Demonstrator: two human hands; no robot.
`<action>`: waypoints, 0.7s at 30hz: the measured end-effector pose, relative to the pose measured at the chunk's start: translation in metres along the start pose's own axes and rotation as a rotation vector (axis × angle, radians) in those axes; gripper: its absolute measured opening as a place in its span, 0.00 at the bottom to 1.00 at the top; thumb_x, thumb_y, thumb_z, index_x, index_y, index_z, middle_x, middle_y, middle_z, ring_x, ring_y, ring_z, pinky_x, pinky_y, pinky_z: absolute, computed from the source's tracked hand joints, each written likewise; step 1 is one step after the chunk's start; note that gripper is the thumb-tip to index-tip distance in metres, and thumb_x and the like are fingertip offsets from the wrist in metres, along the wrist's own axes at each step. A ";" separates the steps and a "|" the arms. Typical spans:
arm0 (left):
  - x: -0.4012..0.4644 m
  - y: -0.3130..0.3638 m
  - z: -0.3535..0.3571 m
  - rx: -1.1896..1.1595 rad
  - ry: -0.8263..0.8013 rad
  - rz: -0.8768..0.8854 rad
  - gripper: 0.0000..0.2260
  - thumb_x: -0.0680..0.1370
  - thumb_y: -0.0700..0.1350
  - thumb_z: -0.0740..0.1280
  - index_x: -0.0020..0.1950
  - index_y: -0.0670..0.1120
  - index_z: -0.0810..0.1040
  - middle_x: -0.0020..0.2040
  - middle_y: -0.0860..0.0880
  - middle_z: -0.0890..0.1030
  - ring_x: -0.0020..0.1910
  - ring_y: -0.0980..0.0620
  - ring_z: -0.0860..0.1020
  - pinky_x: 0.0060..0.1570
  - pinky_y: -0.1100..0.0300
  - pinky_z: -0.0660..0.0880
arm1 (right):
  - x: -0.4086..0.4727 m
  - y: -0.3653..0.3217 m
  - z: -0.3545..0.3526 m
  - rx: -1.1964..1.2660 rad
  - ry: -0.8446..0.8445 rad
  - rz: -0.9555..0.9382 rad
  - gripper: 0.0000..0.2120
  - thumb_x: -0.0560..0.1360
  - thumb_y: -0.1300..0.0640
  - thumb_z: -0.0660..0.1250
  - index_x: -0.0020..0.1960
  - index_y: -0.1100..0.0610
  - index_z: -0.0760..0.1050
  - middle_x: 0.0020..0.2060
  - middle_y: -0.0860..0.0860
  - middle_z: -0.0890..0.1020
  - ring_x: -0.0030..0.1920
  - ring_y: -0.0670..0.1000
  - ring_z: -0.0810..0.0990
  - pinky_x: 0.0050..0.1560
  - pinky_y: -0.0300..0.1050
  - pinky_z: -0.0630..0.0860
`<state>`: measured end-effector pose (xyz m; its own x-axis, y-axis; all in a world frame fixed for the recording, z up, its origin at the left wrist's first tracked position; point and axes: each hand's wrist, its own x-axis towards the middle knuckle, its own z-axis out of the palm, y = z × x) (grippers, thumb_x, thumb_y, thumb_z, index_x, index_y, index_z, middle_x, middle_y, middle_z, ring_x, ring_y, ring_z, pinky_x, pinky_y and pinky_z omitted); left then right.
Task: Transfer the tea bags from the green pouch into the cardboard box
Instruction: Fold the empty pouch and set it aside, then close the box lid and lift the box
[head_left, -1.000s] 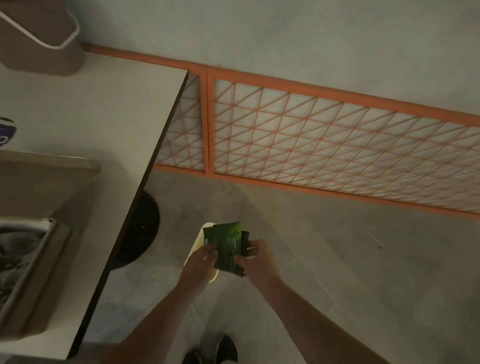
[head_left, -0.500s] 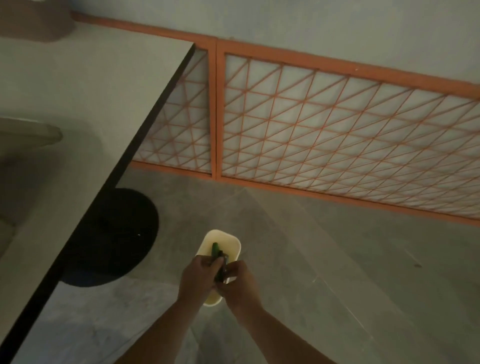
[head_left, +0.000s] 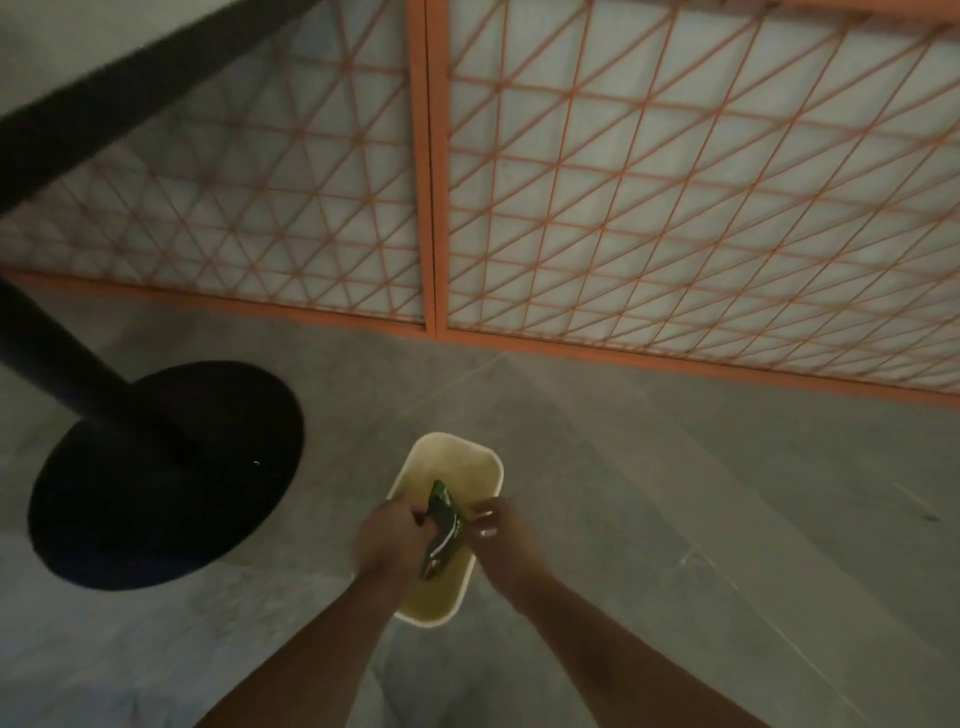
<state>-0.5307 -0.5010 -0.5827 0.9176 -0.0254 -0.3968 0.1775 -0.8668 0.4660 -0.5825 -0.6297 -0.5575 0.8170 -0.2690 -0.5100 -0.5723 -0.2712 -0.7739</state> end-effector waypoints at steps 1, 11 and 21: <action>0.004 -0.005 0.008 0.004 -0.002 0.018 0.08 0.79 0.49 0.67 0.54 0.49 0.83 0.51 0.46 0.85 0.50 0.42 0.82 0.42 0.56 0.72 | 0.007 0.008 -0.001 -0.004 0.023 0.001 0.06 0.76 0.61 0.66 0.50 0.51 0.73 0.43 0.47 0.78 0.45 0.47 0.76 0.40 0.33 0.71; 0.005 -0.013 0.025 0.026 -0.205 0.135 0.29 0.79 0.49 0.70 0.79 0.47 0.65 0.71 0.46 0.75 0.69 0.44 0.74 0.67 0.54 0.68 | 0.005 0.006 -0.018 -0.003 0.068 -0.007 0.08 0.77 0.59 0.65 0.56 0.55 0.74 0.41 0.45 0.75 0.44 0.47 0.76 0.36 0.30 0.69; -0.070 0.079 -0.120 -0.120 -0.106 0.171 0.15 0.82 0.47 0.64 0.69 0.52 0.76 0.66 0.48 0.79 0.64 0.46 0.77 0.64 0.50 0.74 | -0.090 -0.139 -0.100 0.036 0.045 -0.035 0.12 0.77 0.62 0.65 0.59 0.58 0.78 0.50 0.53 0.80 0.51 0.51 0.79 0.49 0.39 0.71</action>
<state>-0.5379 -0.5078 -0.4228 0.8965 -0.2248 -0.3818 0.0691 -0.7801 0.6218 -0.5835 -0.6603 -0.3659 0.8321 -0.3019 -0.4654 -0.5399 -0.2483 -0.8043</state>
